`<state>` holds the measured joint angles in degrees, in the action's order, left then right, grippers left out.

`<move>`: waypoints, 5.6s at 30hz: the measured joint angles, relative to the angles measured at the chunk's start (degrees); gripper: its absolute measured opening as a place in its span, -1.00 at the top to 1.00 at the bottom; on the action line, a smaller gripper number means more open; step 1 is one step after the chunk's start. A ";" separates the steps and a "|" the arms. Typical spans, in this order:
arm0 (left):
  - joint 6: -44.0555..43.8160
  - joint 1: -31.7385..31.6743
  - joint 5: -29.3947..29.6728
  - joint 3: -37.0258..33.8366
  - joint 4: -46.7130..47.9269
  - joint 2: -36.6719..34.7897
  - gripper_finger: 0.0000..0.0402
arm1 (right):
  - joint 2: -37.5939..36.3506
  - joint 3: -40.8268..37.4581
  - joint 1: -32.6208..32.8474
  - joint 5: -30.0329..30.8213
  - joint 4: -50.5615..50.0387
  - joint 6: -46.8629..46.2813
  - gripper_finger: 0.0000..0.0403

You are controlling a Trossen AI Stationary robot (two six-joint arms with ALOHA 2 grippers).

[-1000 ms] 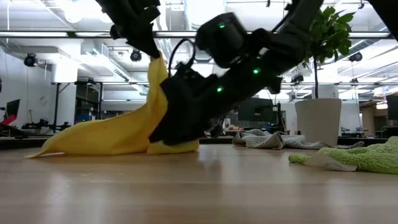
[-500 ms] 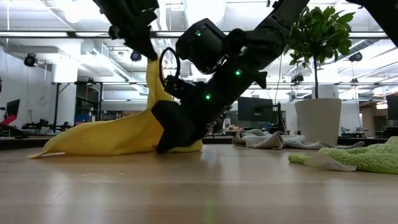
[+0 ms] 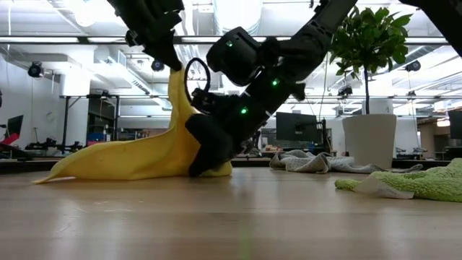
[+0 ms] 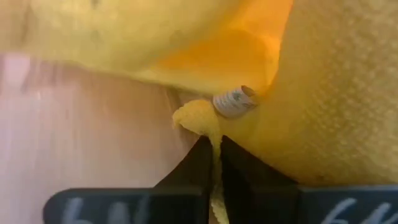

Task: Fold microfiber towels
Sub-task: Fold the yellow microfiber cloth

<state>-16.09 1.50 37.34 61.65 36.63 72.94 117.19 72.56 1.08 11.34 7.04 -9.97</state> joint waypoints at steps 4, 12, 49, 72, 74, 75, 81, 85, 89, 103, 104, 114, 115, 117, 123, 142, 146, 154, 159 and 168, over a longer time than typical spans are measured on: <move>-0.10 0.00 -4.06 0.24 2.01 -1.03 1.00 | -5.28 -0.99 0.50 -0.33 -5.83 3.73 0.95; -0.25 0.17 -15.71 0.42 8.43 -6.72 1.00 | -23.31 -3.49 0.66 -0.93 -21.29 10.33 0.96; 12.12 0.09 -23.52 4.44 4.33 -28.24 1.00 | -50.37 -5.53 -14.19 -26.43 -27.27 11.00 0.96; 13.57 4.63 -5.83 0.17 5.17 -26.33 1.00 | -49.08 -8.19 -14.70 -34.10 -24.88 13.75 0.96; 11.22 7.32 -8.49 -1.67 5.02 -25.67 1.00 | -49.06 -10.63 -12.41 -34.31 -24.96 12.07 0.96; 10.09 8.79 -10.56 -2.76 4.87 -25.46 1.00 | -49.06 -11.85 -11.14 -34.34 -25.03 11.11 0.96; -0.44 19.59 -19.51 -8.38 3.53 -20.10 1.00 | -48.86 -19.26 -2.04 -34.33 -22.95 4.70 0.96; -9.30 25.43 -22.78 -10.09 0.10 -13.84 1.00 | -48.76 -23.76 3.77 -34.41 -18.68 -1.23 0.96; -17.97 30.14 -29.77 -10.23 -6.79 -7.18 1.00 | -48.71 -26.98 8.39 -37.05 -12.87 -10.73 0.96; -16.93 32.72 -34.80 -7.08 -14.42 -0.75 1.00 | -47.38 -27.07 11.66 -37.43 -11.59 -18.27 0.96; -15.61 32.72 -32.37 -6.67 -13.77 -2.27 1.00 | -47.65 -26.41 10.96 -37.35 -11.89 -16.90 0.96; -1.51 30.52 -5.90 -5.90 -3.45 -22.81 1.00 | -49.13 -9.49 -2.97 -22.30 -25.57 2.62 0.96; 0.11 30.24 -2.60 -5.92 -3.23 -24.86 1.00 | -48.93 -7.15 -4.76 -22.15 -26.33 4.03 0.96; 4.25 29.59 3.41 -5.92 -4.06 -28.98 1.00 | -48.05 -3.08 -8.14 -21.65 -28.88 8.05 0.96; 14.69 27.96 13.00 -5.25 -6.86 -37.54 1.00 | -44.55 6.99 -15.63 -23.49 -32.95 18.45 0.96; 12.08 27.87 -10.44 -13.23 -8.73 -41.08 1.00 | -34.24 14.34 -12.79 -36.84 -49.91 26.32 0.96; 8.82 28.35 -14.69 -16.08 -13.78 -35.59 1.00 | -34.19 12.22 -8.81 -36.44 -50.67 23.23 0.96; 3.03 28.06 -6.96 -16.96 -18.97 -18.22 1.00 | -33.74 11.13 -5.00 -28.45 -49.55 15.06 0.96; -0.96 27.25 -5.47 -16.78 -26.78 -3.83 1.00 | -33.06 10.51 -4.53 -26.13 -48.50 10.10 0.96; -1.41 25.17 -5.58 -16.43 -43.90 17.73 0.57 | -31.57 10.18 -4.46 -26.24 -48.50 11.26 0.96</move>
<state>-17.50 26.67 31.77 45.21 -7.27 90.68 85.62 82.74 -3.38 -14.90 -41.45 1.29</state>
